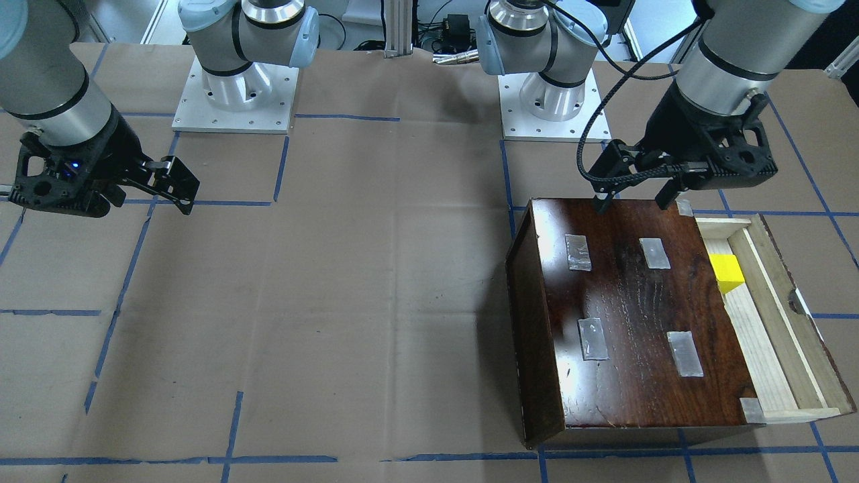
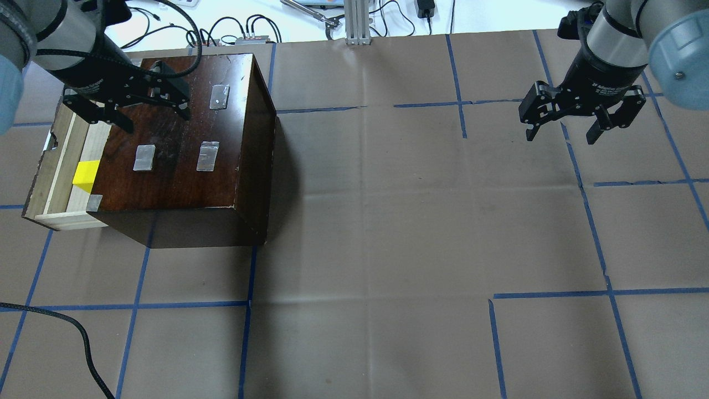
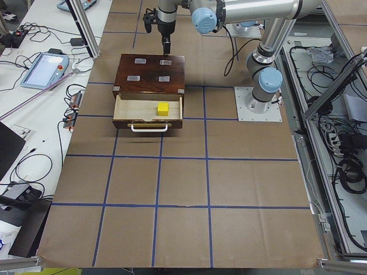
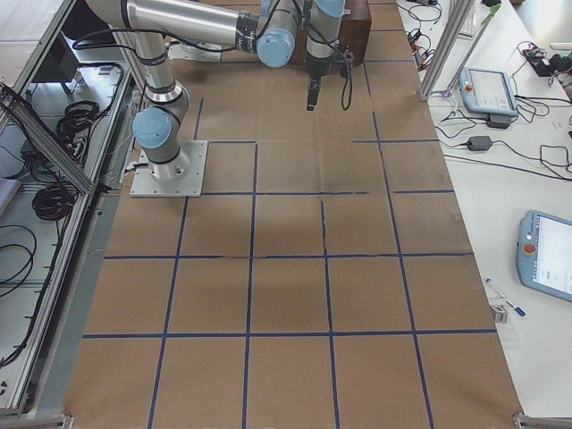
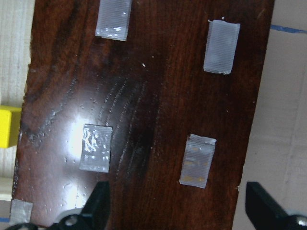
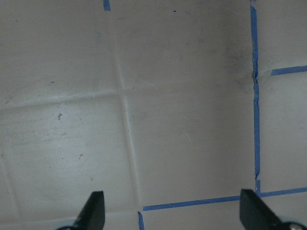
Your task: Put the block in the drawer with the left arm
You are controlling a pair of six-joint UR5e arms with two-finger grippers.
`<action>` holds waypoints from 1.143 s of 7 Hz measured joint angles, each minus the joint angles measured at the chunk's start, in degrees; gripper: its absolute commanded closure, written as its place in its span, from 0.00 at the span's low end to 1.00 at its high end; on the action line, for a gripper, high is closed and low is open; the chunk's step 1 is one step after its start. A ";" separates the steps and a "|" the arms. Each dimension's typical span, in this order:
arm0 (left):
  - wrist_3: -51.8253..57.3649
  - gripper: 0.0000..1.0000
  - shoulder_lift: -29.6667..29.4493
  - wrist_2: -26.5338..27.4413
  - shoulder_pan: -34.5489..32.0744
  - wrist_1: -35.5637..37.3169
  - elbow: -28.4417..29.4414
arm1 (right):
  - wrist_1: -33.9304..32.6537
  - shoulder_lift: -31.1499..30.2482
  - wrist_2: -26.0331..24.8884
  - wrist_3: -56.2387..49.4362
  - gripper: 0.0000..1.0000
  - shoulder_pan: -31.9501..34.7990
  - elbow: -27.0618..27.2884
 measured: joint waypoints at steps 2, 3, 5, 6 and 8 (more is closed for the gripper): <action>-1.54 0.02 0.19 1.61 -3.91 -0.95 -0.16 | 0.00 0.00 0.00 0.00 0.00 0.00 -0.02; -1.78 0.02 0.16 2.95 -5.06 -1.65 -0.26 | 0.00 0.00 0.00 0.00 0.00 0.00 -0.03; -1.87 0.02 0.19 4.29 -6.09 -2.16 -0.63 | 0.00 0.00 0.00 0.00 0.00 0.00 0.00; -1.82 0.02 0.31 4.79 -6.42 -2.18 -1.22 | 0.00 0.00 0.00 0.00 0.00 0.00 0.01; -0.94 0.02 0.40 5.57 -7.80 -2.10 -2.05 | 0.00 0.00 0.00 0.00 0.00 0.00 0.02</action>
